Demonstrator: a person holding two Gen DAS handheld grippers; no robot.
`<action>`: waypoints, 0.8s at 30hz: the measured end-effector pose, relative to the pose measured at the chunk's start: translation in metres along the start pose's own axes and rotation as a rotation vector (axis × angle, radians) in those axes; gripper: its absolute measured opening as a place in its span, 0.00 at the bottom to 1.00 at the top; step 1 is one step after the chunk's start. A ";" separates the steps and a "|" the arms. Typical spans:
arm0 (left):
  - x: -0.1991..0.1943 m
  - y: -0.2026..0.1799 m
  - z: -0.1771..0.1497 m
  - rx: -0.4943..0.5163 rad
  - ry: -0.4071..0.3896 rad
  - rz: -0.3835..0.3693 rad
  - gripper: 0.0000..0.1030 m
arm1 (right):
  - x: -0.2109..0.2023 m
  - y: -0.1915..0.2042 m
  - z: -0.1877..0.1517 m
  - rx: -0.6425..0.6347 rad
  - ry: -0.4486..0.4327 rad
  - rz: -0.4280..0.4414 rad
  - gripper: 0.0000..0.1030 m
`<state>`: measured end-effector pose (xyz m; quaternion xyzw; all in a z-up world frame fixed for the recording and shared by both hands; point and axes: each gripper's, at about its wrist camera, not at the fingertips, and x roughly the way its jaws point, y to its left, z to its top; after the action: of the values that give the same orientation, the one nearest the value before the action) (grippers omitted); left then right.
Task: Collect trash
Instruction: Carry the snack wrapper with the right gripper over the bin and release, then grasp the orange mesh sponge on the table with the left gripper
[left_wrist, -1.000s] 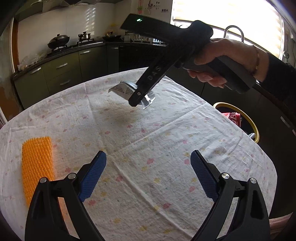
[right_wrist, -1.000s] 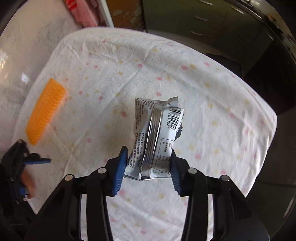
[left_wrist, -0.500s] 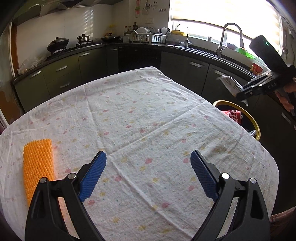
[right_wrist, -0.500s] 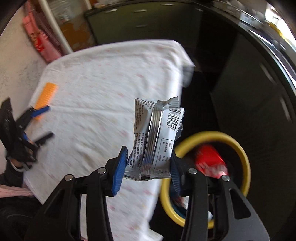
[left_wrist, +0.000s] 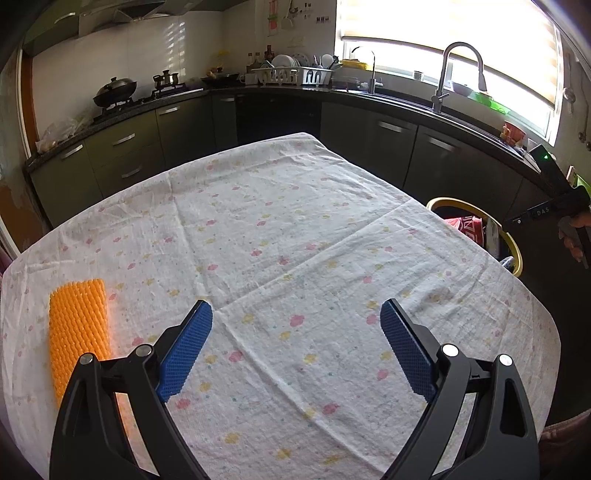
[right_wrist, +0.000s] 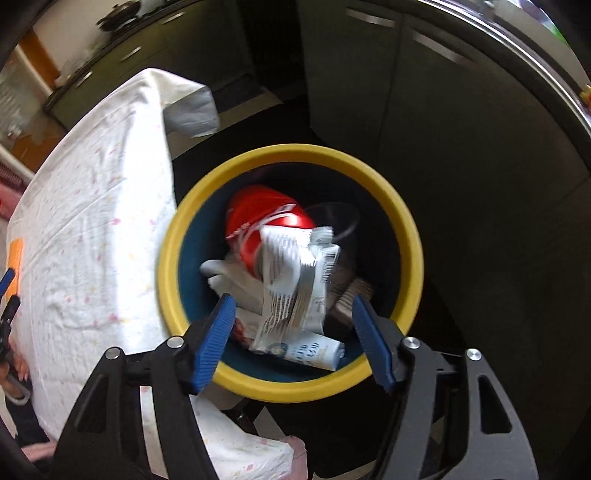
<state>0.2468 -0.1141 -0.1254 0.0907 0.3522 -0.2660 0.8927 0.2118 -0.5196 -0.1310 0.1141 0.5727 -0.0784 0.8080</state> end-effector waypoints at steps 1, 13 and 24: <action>0.000 0.000 0.000 0.002 0.000 0.001 0.89 | -0.003 -0.001 -0.002 0.014 -0.015 0.001 0.61; -0.012 0.007 0.005 -0.017 0.005 0.131 0.89 | -0.032 0.074 -0.071 -0.073 -0.147 0.120 0.66; -0.047 0.122 -0.005 -0.386 0.120 0.411 0.95 | -0.045 0.125 -0.096 -0.199 -0.228 0.153 0.71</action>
<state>0.2811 0.0100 -0.0999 0.0042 0.4228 -0.0017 0.9062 0.1421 -0.3733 -0.1075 0.0671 0.4717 0.0280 0.8787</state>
